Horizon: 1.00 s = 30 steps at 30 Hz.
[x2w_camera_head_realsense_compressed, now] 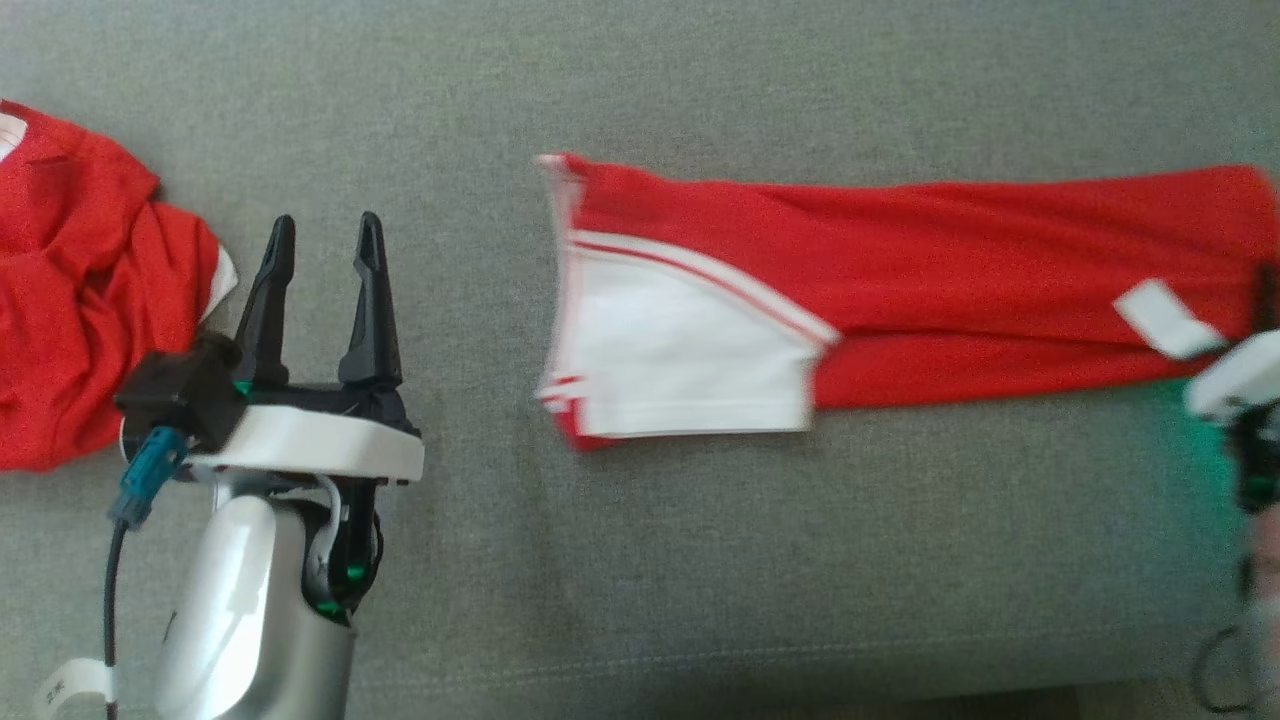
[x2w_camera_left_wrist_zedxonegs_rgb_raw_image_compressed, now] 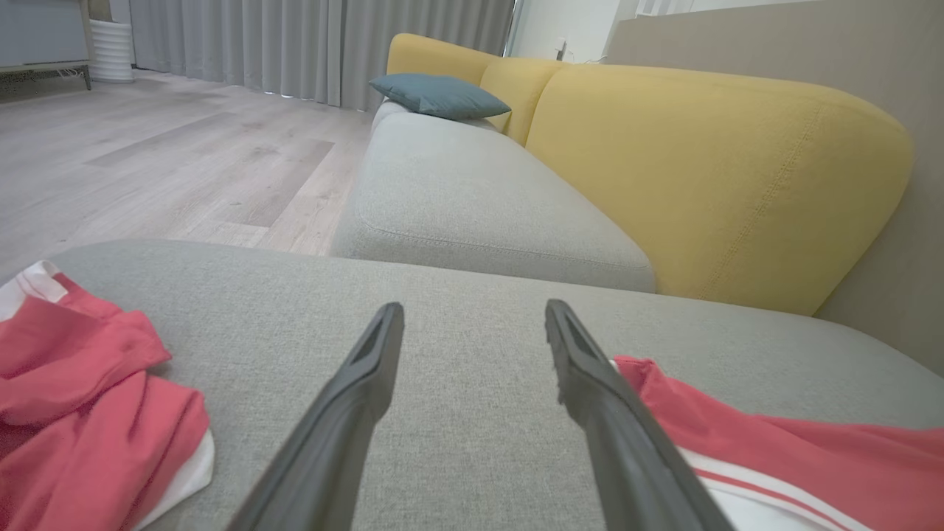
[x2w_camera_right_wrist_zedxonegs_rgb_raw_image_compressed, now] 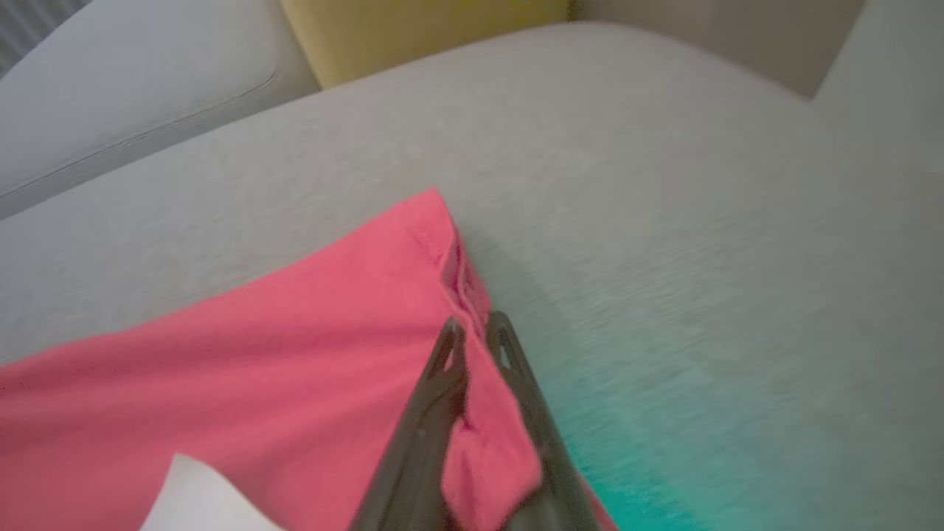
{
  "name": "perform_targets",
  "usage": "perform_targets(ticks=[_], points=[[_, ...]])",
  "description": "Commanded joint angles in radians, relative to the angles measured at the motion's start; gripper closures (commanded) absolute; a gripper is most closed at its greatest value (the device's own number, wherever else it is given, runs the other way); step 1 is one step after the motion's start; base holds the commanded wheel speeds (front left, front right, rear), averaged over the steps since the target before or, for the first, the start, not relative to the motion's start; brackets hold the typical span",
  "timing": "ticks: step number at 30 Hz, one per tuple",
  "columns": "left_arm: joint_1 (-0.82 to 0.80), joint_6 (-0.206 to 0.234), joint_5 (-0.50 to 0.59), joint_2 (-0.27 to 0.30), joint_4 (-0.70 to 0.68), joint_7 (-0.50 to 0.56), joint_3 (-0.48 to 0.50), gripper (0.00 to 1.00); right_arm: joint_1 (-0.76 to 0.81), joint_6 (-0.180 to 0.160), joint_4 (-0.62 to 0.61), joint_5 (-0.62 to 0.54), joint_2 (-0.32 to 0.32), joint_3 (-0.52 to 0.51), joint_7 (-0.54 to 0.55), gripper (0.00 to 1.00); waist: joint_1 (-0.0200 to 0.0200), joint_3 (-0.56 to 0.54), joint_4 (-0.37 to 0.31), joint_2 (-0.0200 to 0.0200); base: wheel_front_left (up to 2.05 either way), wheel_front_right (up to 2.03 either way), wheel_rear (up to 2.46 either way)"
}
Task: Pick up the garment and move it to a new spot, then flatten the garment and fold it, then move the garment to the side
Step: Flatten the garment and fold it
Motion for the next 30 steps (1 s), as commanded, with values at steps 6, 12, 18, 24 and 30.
perform_targets(ticks=[6, 12, 18, 24, 30], points=[[0.000, 0.004, -0.013, 0.009, -0.034, -0.005, 0.042, 0.00, -0.021, 0.003, -0.044, -0.176, -0.027, -0.149, -0.041, 1.00, 0.0000, -0.031, -0.003, -0.0001, 0.00, 0.00, 0.00], [0.017, 0.011, -0.024, 0.009, -0.027, -0.005, 0.028, 0.00, -0.039, 0.003, -0.086, -0.213, 0.066, -0.124, -0.032, 1.00, 0.0000, -0.071, -0.006, -0.0001, 0.00, 0.00, 0.00], [0.046, 0.014, -0.031, 0.009, -0.017, -0.005, 0.026, 0.00, -0.029, 0.003, -0.183, -0.141, 0.143, 0.010, 0.009, 1.00, 0.0000, -0.131, -0.007, -0.0001, 0.00, 0.00, 0.00], [0.079, 0.017, -0.038, 0.009, -0.014, -0.005, 0.027, 0.00, 0.010, 0.003, -0.290, -0.035, 0.171, 0.171, 0.059, 1.00, 0.0000, -0.179, -0.004, -0.0001, 0.00, 0.00, 0.00], [0.108, 0.022, -0.046, 0.009, -0.019, -0.005, 0.020, 0.00, 0.071, 0.003, -0.400, 0.170, 0.175, 0.395, 0.095, 1.00, 0.0000, -0.209, 0.017, -0.0001, 0.00, 0.00, 0.00]])
